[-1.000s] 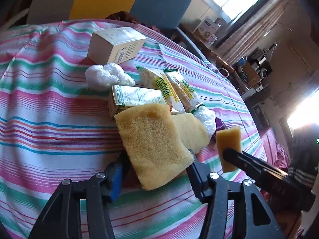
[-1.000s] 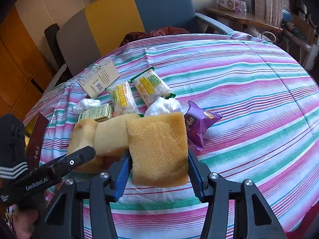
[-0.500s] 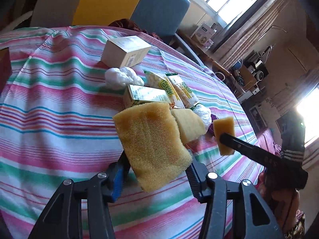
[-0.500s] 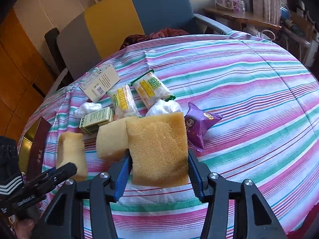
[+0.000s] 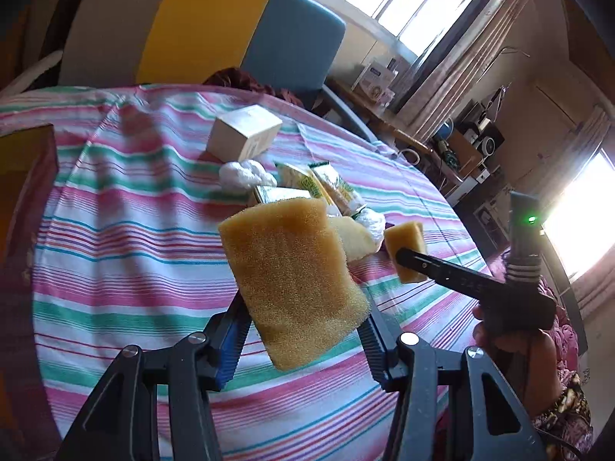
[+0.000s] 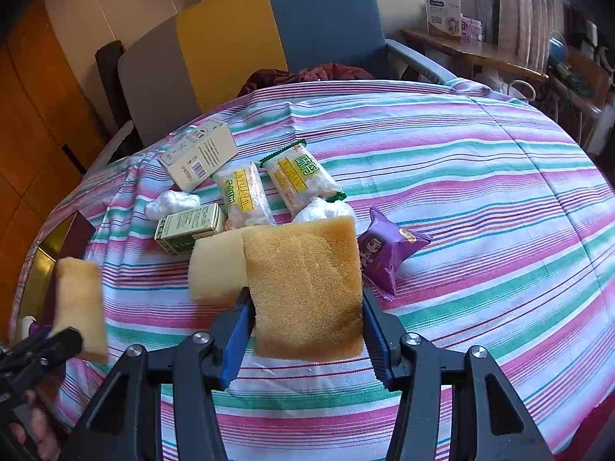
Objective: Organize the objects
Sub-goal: 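Carry the sponge cake into the gold tray and open the left gripper while the right holds its cake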
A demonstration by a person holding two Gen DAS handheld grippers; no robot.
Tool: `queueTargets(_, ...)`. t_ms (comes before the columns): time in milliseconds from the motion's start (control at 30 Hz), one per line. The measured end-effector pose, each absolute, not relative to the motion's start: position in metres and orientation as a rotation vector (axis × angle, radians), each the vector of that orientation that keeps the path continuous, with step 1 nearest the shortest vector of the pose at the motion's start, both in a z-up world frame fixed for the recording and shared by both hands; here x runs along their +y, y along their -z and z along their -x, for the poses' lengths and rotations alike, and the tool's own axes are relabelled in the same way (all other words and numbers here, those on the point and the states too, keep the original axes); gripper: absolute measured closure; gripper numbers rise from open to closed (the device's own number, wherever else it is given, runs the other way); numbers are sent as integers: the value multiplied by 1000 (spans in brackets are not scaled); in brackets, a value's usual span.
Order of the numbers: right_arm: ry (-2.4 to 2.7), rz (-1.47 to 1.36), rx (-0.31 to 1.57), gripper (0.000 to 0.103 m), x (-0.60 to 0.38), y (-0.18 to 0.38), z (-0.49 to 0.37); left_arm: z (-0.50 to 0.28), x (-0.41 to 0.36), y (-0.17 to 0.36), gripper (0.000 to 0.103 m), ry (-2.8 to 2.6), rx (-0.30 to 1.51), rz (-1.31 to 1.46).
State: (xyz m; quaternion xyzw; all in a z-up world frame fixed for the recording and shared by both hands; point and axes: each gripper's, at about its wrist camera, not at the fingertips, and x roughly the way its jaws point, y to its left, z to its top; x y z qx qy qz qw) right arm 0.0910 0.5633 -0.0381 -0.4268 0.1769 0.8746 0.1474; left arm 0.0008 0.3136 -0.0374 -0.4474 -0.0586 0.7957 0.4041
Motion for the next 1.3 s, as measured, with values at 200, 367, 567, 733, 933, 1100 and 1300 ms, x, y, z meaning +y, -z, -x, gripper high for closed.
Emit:
queueTargets(200,-2526,1224,489,49,561,37,-92,3,290,20,49,-2045,-166,1085)
queueTargets(367,-2538,1211,474,49,559,34,-92,12,265,11,49,-2093,-180,1068)
queueTargets(567,-2540,1206,467,49,558,34,-93,32,224,5,49,-2172,-217,1078)
queueTargets(733,-2572,1144,487,49,559,26,-96,54,182,-2,49,-2262,-259,1068)
queueTargets(933,-2652,1052,433,49,547,12,-99,87,133,4,49,-2370,-251,1152)
queueTargets(1100,-2704,1047,415,49,538,10,-97,109,88,18,49,-2458,-263,1237)
queueTargets(1300,-2690,1053,443,49,542,14,-98,133,50,43,49,-2498,-222,1409)
